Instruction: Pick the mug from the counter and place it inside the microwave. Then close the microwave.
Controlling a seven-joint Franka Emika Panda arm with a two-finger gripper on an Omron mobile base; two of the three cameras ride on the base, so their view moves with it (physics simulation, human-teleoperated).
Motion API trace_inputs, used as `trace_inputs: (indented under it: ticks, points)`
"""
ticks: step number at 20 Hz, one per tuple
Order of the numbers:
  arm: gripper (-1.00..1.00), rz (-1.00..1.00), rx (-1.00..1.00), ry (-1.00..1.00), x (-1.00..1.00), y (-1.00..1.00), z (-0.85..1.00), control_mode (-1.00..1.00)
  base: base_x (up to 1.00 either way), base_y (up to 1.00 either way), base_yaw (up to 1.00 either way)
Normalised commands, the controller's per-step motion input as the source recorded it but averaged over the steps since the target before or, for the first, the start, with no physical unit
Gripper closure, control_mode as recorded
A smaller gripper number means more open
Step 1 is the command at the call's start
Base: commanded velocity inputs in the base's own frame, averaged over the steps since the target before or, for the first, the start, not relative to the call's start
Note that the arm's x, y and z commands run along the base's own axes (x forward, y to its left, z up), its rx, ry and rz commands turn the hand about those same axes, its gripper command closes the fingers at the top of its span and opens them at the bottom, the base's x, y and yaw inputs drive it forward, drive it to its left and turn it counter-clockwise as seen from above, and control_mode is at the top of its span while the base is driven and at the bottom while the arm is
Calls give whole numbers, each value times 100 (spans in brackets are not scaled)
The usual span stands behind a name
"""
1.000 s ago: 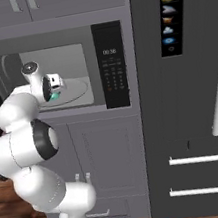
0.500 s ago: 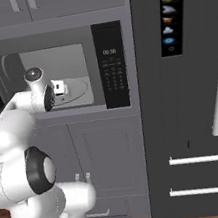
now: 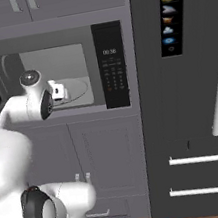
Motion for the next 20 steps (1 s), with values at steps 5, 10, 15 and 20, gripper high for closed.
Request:
trace_inputs:
  ticks: [5,10,15,20]
  points:
    - [-100,0,1,-1,-75,-13,15,-100,0,0,0]
    - [-100,-1,0,-2,-63,-2,4,-100,0,0,0]
    - [-100,-4,0,0,-64,-3,9,-100,0,0,0]
    - [-100,-3,0,0,-69,-1,3,-100,0,0,0]
